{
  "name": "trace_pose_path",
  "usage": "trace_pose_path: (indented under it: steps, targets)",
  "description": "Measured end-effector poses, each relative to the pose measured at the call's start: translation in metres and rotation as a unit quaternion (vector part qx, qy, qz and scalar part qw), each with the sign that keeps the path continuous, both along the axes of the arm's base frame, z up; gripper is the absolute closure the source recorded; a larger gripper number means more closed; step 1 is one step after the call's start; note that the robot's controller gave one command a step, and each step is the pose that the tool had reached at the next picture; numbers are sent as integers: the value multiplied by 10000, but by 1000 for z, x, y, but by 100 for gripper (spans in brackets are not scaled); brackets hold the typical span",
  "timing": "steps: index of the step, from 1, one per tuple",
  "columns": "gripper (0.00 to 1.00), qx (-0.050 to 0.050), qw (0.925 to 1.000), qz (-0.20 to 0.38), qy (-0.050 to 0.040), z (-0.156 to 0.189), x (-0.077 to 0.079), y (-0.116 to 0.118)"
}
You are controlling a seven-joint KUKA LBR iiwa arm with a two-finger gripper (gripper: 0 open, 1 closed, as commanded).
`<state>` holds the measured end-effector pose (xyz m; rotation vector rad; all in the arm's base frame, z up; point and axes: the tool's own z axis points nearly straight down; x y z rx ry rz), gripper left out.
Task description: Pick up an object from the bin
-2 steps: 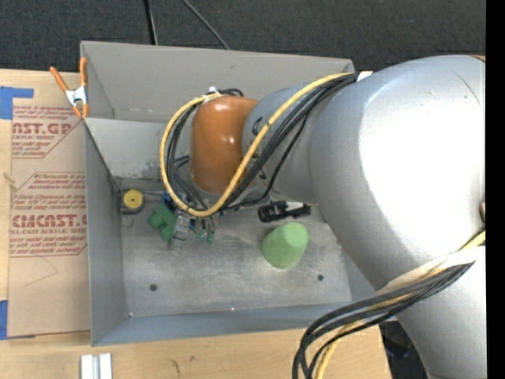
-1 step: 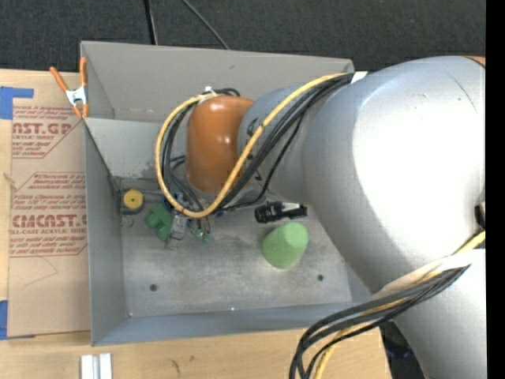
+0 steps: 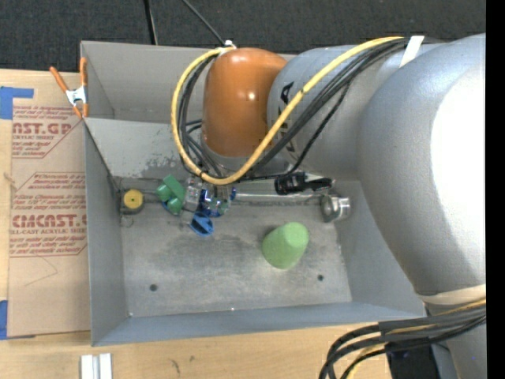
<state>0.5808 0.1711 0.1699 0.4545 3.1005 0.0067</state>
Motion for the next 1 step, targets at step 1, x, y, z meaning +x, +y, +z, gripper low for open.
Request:
trace_pose_path:
  steps: [1]
  targets:
    - [100, 5, 9999, 101, -3, 80, -10, 7]
